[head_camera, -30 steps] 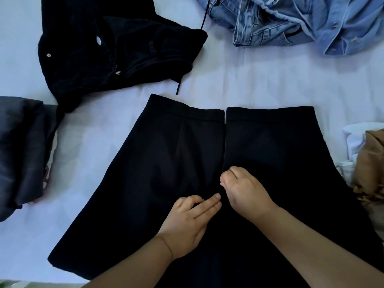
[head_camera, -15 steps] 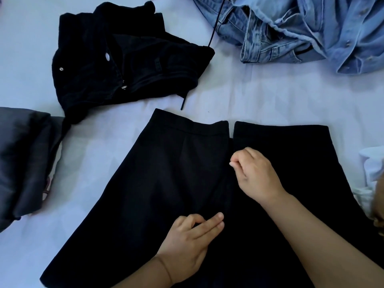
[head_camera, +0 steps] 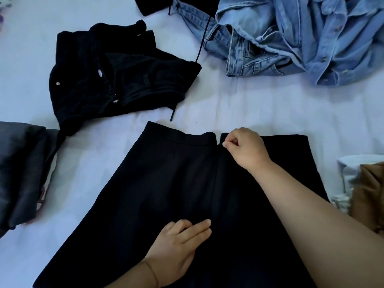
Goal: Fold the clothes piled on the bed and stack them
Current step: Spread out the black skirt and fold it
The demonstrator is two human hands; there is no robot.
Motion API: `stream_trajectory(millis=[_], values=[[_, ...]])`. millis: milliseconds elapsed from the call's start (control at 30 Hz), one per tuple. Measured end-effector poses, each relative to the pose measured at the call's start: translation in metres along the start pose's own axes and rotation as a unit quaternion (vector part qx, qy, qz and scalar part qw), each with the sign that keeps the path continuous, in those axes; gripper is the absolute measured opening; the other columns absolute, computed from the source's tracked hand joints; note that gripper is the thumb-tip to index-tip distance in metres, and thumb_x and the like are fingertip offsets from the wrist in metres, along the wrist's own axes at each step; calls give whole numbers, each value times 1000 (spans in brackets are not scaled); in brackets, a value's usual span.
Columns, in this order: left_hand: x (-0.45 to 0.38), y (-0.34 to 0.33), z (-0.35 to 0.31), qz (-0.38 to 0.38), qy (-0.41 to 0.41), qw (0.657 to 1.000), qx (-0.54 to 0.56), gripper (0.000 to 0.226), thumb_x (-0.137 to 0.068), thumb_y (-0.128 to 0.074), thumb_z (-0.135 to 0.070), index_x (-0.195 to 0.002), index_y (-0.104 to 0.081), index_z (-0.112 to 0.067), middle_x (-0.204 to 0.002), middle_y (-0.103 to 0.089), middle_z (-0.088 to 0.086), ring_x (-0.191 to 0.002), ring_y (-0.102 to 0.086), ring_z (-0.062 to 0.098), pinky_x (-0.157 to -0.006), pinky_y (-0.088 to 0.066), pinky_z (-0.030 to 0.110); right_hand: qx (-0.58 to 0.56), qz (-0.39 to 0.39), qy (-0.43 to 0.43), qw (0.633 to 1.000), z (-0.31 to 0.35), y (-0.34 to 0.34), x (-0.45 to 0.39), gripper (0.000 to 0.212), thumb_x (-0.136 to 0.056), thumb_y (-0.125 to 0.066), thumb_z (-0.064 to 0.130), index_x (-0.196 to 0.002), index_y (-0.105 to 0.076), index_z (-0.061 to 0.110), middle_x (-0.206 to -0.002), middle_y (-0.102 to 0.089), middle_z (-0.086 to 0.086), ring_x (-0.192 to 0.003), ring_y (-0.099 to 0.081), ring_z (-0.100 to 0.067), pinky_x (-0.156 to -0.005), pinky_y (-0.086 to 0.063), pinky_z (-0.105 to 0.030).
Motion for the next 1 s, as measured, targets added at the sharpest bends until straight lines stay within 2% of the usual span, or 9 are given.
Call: stream_trajectory(millis=[100,200,300,433,600,700,833,900,1000], values=[[0,-2,1,9,-1,1000,2,51,-81,-50,-28,-132,-48,-32,-145,-41,-18,-98,-48,1,-76,-46,17,2,33,23,999,10,-4,-1,10,-89,-58,15,-95,-66,13,-91,-54,4,-90,-57,-19,-80,-46,-32],[0,-3,3,4,-4,1000,1,53,-81,-50,-27,-133,-47,-32,-146,-38,-19,-99,-47,1,-76,-48,19,34,57,58,996,15,-11,-2,9,-87,-56,15,-91,-64,16,-89,-50,8,-88,-57,-19,-80,-43,-30],[0,-4,6,0,-10,1000,5,52,-83,-51,-25,-134,-47,-32,-148,-36,-19,-100,-46,1,-78,-49,20,-2,64,69,996,14,-13,0,20,-82,-58,10,-100,-63,17,-92,-50,8,-82,-51,-13,-82,-38,-27],[-7,-1,6,-9,-34,999,7,44,-85,-50,-21,-129,-50,-28,-140,-46,-15,-96,-48,4,-75,-50,17,-38,72,67,994,10,-15,5,26,-80,-66,14,-106,-64,16,-98,-47,10,-89,-50,-10,-90,-34,-24],[-25,7,8,-21,-44,999,-14,34,-91,-44,-26,-124,-49,-23,-120,-46,-8,-86,-57,7,-62,-53,19,-20,35,87,995,13,-20,4,7,-87,-62,8,-90,-67,4,-93,-56,-5,-88,-57,-25,-78,-41,-28],[-32,10,10,-34,-84,994,-65,39,-91,-46,-32,-128,-47,-21,-119,-44,-3,-89,-56,12,-77,-49,25,25,30,96,995,17,-21,4,11,-89,-59,13,-92,-66,4,-98,-58,-8,-90,-56,-25,-80,-42,-30],[-40,13,20,-47,-112,988,-91,34,-90,-55,-39,-122,-58,-30,-142,-44,3,-129,-42,20,-109,-27,37,40,40,86,995,18,-20,3,18,-87,-64,23,-96,-65,7,-99,-57,-6,-90,-55,-22,-81,-40,-28],[-41,11,23,-40,-115,990,-64,33,-91,-56,-38,-122,-61,-29,-146,-43,4,-138,-35,21,-116,-21,42,46,29,88,995,22,-20,1,13,-88,-61,17,-90,-64,5,-96,-57,-8,-87,-56,-25,-77,-39,-28],[-41,10,26,-48,-101,994,-16,33,-90,-59,-35,-122,-63,-27,-145,-45,2,-138,-35,20,-117,-20,41,64,10,89,994,28,-24,-2,9,-84,-56,9,-82,-62,2,-90,-57,-11,-82,-56,-30,-75,-42,-35]])
Point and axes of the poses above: each hand's wrist, its own x-axis away from the middle knuckle, its own y-axis out of the back of the hand, z = x × y, the point moved 6 cm from there along -x, towards the middle knuckle
